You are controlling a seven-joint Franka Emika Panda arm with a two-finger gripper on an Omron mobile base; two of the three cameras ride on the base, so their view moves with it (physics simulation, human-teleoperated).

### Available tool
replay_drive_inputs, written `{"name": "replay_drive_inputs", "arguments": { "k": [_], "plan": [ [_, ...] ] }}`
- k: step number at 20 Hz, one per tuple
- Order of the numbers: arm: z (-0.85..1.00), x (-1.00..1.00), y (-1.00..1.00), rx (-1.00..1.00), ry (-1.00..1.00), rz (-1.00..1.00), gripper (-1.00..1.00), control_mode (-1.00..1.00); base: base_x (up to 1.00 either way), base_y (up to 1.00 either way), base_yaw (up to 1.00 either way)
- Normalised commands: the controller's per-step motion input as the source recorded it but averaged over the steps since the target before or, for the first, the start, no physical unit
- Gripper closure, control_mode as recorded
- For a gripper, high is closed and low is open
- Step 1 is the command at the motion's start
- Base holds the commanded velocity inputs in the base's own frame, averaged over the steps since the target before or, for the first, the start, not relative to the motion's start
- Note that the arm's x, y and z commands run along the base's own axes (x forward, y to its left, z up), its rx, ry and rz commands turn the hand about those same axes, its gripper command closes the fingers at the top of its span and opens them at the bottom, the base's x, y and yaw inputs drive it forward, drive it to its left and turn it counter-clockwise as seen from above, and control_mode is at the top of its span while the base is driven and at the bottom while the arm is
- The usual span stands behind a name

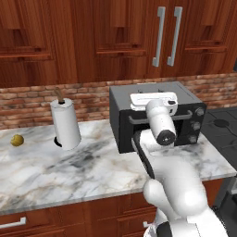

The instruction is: Close all open cabinet doors.

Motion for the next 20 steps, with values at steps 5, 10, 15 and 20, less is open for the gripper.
{"name": "replay_drive_inputs", "arguments": {
  "k": [5, 10, 15, 20],
  "plan": [
    [0.45, -0.69, -0.09, 0.00, 0.23, 0.00, -1.00, -1.00, 0.00, 0.00, 0.00],
    [0.51, -0.65, -0.01, 0.00, 0.27, 0.00, -1.00, -1.00, 0.00, 0.00, 0.00],
    [0.30, -0.77, -0.02, 0.00, 0.25, 0.00, -1.00, -1.00, 0.00, 0.00, 0.00],
    [0.03, -0.80, -0.02, 0.00, 0.17, 0.00, -1.00, -1.00, 0.00, 0.00, 0.00]
  ]
}}
